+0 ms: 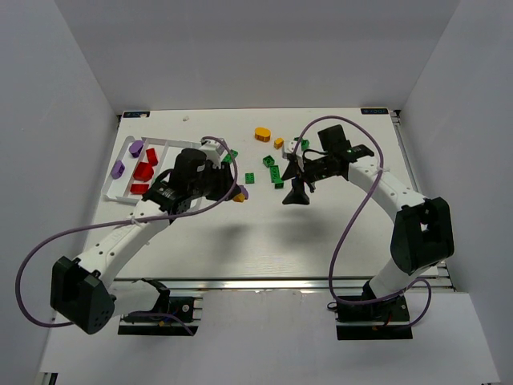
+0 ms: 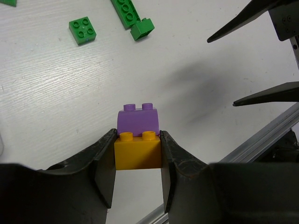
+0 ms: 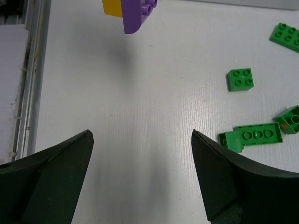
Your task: Sort the legos into containers by color
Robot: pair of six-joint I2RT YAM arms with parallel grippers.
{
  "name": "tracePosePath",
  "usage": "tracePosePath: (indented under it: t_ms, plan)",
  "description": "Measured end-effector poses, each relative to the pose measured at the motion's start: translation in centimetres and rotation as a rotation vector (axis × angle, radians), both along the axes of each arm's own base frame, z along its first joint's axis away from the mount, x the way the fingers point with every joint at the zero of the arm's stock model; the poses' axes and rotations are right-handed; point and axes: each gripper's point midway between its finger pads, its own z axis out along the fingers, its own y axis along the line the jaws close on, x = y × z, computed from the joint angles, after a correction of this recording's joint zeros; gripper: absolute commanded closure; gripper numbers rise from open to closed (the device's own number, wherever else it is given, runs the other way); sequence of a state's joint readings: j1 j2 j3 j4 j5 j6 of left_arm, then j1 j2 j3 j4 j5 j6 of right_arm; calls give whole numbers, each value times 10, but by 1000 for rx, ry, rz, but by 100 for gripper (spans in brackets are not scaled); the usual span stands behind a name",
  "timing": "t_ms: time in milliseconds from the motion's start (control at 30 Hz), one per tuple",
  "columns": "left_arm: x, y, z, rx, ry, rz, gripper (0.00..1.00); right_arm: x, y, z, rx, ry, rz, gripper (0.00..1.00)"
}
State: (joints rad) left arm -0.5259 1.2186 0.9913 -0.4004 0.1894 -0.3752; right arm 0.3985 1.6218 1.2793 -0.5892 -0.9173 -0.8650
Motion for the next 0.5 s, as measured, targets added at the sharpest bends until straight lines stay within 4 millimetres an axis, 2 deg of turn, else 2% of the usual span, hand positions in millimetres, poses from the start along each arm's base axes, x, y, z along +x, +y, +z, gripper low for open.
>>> tracePosePath:
  t_ms: [133, 333, 500]
  plan:
    - [-3, 4, 5, 5, -31, -5, 100, -3, 3, 9, 29, 4, 24, 10]
    - [-5, 7, 1, 22, -42, -9, 100, -10, 10, 14, 54, 11, 57, 11]
    - [-8, 10, -2, 38, -62, -27, 100, -20, 26, 24, 88, 13, 116, 11]
